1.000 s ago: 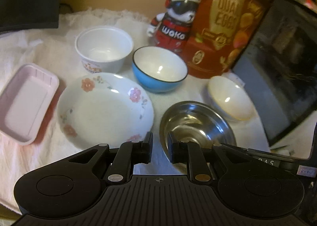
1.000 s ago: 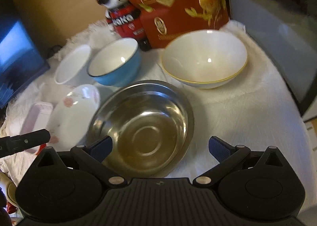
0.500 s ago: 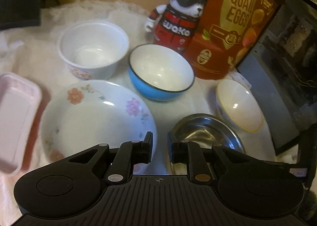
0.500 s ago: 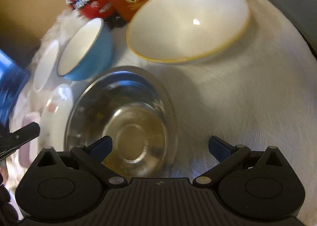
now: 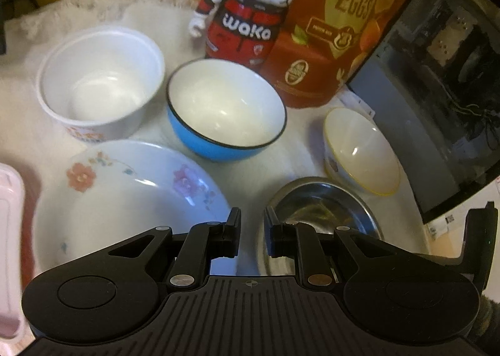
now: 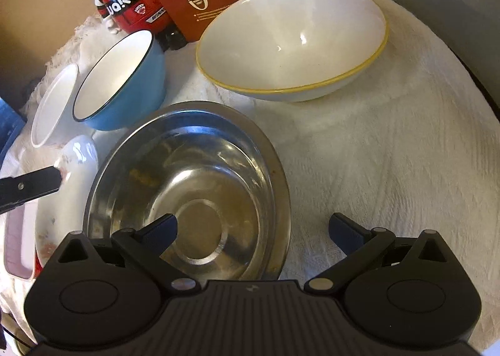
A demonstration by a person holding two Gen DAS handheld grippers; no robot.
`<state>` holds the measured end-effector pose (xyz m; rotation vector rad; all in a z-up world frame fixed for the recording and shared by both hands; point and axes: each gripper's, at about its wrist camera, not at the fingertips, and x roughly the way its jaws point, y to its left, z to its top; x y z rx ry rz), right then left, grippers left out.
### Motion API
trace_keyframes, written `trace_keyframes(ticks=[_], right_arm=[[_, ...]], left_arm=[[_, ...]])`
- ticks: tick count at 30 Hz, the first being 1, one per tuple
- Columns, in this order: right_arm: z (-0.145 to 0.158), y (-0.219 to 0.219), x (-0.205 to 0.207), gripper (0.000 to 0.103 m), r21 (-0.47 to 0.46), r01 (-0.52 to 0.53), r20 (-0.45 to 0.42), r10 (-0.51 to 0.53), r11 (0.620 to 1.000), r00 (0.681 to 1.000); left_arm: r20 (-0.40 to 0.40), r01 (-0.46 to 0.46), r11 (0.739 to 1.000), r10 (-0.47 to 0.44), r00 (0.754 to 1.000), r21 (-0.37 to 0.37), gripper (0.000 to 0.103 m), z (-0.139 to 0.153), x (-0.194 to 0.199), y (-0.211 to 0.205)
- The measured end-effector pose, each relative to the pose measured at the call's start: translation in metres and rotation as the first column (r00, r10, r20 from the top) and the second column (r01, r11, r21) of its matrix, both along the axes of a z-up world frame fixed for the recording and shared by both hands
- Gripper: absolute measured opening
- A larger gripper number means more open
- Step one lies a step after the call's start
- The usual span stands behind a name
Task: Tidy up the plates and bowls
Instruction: 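Move the right gripper down to the rim of the steel bowl, then close the right gripper on the steel bowl rim and lift it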
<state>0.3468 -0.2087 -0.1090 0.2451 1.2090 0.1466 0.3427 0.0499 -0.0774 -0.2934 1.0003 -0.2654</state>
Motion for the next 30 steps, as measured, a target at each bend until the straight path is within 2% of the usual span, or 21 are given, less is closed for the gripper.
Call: trace_keyframes(ticks=[3, 5, 8, 11, 13, 14, 17, 21, 30], right_arm=[[0.001, 0.000, -0.001, 0.103, 0.007, -0.001, 0.014, 0.001, 1.000, 1.000], [0.004, -0.007, -0.004, 0.096, 0.013, 0.005, 0.033, -0.005, 1.000, 0.999], [0.013, -0.010, -0.007, 0.087, -0.009, -0.002, 0.108, 0.003, 1.000, 0.994], [0.018, -0.009, -0.008, 0.069, -0.025, -0.040, 0.148, 0.044, 0.999, 0.988], [0.017, -0.006, -0.006, 0.055, 0.006, -0.070, 0.130, 0.069, 0.998, 0.989], [0.016, -0.006, -0.006, 0.052, 0.025, -0.077, 0.117, 0.074, 0.997, 0.990], [0.017, -0.005, -0.010, 0.051, 0.032, -0.072, 0.108, 0.068, 0.997, 0.992], [0.026, -0.013, -0.014, 0.052, 0.017, -0.072, 0.117, 0.069, 0.997, 0.991], [0.022, -0.034, -0.010, 0.052, -0.065, -0.052, 0.101, 0.058, 0.997, 0.993]], left_arm=[[-0.011, 0.013, 1.000, -0.013, 1.000, 0.023, 0.018, -0.006, 0.005, -0.008], [-0.021, 0.017, 0.999, -0.016, 1.000, 0.039, 0.018, -0.011, 0.009, -0.015], [-0.029, 0.039, 0.998, -0.038, 0.999, 0.043, 0.019, -0.015, 0.011, -0.024], [-0.019, 0.024, 0.997, -0.023, 1.000, 0.078, 0.020, -0.020, 0.012, -0.030], [-0.032, 0.013, 0.997, -0.011, 0.999, 0.070, 0.021, -0.024, 0.012, -0.031], [-0.039, 0.010, 0.998, -0.007, 0.999, 0.065, 0.026, -0.026, 0.011, -0.031], [-0.058, 0.006, 0.998, -0.003, 0.998, 0.058, 0.032, -0.029, 0.006, -0.036], [-0.151, 0.009, 1.000, -0.007, 0.989, 0.007, 0.033, -0.028, -0.001, -0.037], [-0.198, 0.079, 0.992, -0.096, 0.975, -0.096, 0.033, -0.038, -0.018, -0.054]])
